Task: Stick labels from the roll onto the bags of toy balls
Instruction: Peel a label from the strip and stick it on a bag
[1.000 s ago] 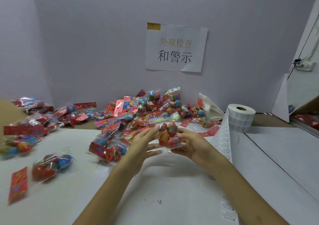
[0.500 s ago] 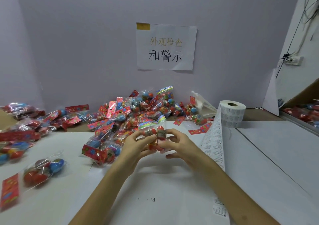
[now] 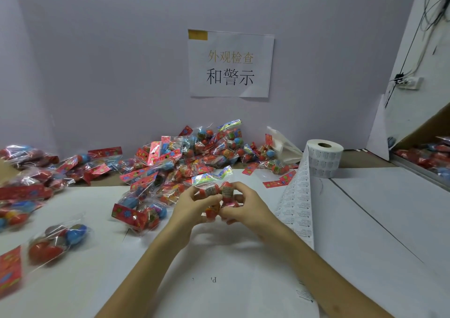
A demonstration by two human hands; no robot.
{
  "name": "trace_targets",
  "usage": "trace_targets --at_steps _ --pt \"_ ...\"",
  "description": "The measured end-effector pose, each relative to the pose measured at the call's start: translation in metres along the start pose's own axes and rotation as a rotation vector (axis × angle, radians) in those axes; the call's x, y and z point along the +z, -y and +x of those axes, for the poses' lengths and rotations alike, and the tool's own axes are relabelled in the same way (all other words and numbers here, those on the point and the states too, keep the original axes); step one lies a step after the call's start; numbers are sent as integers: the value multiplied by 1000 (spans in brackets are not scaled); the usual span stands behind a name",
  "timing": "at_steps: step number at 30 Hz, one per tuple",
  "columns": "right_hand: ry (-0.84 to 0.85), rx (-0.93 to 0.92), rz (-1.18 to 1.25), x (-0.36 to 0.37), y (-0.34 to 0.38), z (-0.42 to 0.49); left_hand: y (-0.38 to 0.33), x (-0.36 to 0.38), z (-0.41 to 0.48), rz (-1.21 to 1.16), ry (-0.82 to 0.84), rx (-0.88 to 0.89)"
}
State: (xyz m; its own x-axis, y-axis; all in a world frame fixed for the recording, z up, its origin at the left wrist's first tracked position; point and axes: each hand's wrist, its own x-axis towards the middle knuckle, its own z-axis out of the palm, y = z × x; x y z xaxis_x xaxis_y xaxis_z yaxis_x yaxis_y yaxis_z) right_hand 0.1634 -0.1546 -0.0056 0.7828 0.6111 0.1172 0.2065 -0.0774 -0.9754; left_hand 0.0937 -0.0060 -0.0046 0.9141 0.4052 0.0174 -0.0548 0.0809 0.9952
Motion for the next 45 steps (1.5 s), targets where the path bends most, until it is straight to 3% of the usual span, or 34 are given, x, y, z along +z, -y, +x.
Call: trace_targets --at_steps 6,17,27,32,37,45 --pt "-25 15 44 -2 -2 3 -2 4 -3 -17 43 -3" --pt "87 35 -35 -2 2 -3 -4 -3 0 6 -139 36" --pt "121 4 -127 0 1 -4 -4 -4 1 -39 -104 29" --pt "59 -20 -60 -1 2 -1 -5 -5 1 -17 -55 40" --pt "-110 -75 51 -8 3 1 -1 3 -4 89 49 103" --pt "-127 -41 28 -11 5 0 -3 4 -7 155 41 105"
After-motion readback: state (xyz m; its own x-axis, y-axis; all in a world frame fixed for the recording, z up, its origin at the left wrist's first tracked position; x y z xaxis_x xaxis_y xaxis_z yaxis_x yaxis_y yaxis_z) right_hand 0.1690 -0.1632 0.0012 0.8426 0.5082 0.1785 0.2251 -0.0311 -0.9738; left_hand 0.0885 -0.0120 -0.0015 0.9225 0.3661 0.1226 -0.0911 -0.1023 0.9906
